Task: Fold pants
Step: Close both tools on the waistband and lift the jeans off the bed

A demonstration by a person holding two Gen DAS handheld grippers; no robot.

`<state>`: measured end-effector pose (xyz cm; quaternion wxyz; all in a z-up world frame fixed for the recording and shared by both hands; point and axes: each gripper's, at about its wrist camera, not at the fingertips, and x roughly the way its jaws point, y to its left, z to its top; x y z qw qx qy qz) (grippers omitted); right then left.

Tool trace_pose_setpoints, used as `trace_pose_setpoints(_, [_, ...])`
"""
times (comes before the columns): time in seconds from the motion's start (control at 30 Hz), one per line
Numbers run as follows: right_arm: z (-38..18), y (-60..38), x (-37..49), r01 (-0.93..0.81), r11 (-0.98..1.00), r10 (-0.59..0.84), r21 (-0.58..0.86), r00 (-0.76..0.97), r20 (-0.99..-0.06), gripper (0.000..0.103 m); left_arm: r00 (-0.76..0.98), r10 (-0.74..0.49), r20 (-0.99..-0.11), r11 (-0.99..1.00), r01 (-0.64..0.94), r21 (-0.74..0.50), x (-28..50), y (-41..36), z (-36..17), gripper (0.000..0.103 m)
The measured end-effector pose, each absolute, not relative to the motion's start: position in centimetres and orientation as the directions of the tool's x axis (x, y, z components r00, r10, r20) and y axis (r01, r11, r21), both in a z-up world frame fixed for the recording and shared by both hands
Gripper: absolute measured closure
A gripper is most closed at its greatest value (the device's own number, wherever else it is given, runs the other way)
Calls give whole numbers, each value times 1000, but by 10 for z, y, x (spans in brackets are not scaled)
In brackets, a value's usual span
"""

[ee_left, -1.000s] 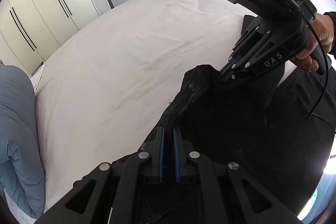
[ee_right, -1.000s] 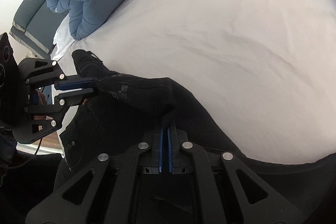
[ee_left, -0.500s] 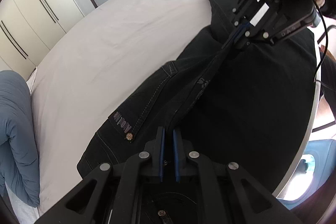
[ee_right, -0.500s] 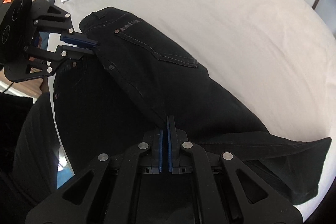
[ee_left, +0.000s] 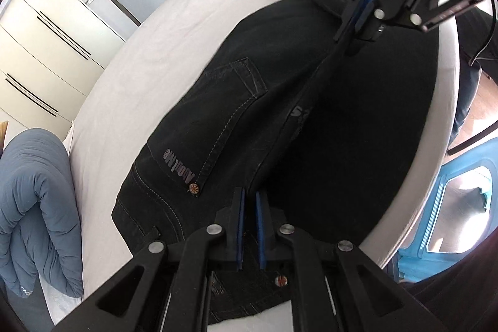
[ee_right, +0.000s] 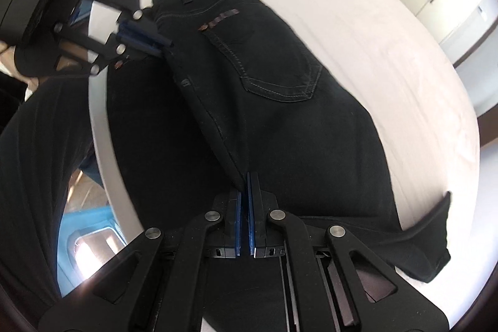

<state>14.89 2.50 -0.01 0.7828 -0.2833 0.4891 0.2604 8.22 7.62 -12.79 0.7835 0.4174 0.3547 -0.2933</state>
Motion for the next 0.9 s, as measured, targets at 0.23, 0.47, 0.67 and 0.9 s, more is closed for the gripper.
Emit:
trace_pose_setpoints(0.23, [-28,67,117,-716,652,87,-248,397,-914,101,569,-147,-809,472,759,448,82,77,-140,96])
trace_pose_setpoints(0.47, [-38,67,107,-716,645,61,-266,396,-916,101,568,-162,-807,479,760,439,65,82,-140,96])
trace_pose_setpoints(0.67, [-36,58,95,-724,628,49,-285,403,-914,101,557,-161,-815,473,768,431,75,86,-143,96])
trace_pose_setpoints(0.9, [-38,53,92,-730,619,41,-289,398,-916,101,543,-166,-823,474,776,416,74,89,-145,96])
